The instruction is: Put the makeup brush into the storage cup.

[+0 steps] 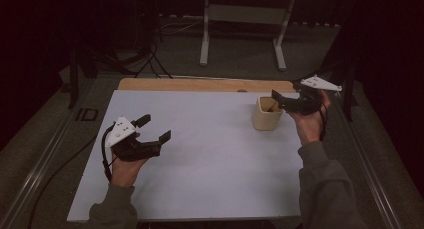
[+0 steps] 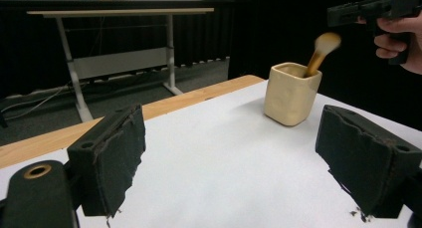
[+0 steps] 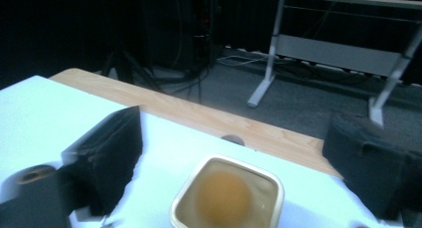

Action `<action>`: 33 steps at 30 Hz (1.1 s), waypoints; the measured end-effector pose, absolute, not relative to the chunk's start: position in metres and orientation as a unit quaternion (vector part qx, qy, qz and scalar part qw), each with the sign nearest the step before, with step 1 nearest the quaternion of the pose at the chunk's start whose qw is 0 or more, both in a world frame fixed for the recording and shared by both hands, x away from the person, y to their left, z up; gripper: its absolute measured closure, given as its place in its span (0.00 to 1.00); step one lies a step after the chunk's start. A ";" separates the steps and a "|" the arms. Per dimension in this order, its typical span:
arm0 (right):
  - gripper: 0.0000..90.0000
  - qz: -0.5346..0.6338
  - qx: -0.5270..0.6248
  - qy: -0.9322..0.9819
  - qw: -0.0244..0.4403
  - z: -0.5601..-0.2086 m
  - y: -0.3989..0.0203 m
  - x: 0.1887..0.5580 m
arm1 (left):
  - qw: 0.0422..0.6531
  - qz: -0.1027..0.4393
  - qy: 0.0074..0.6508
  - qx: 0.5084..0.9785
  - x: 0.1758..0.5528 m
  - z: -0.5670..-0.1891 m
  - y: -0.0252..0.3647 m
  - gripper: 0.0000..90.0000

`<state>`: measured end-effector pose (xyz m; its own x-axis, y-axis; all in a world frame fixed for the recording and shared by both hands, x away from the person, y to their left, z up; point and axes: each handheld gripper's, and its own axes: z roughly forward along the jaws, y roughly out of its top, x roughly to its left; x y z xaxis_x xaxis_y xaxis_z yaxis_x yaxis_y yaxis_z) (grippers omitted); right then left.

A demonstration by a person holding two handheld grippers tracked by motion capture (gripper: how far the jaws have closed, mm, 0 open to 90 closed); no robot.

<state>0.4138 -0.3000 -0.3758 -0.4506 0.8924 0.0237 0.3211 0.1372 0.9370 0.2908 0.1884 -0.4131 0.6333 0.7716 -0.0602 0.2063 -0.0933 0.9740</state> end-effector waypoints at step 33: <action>0.10 0.499 0.429 0.699 0.279 -0.374 -0.304 0.407 | 0.577 0.248 0.354 0.693 0.290 -0.412 0.191 0.14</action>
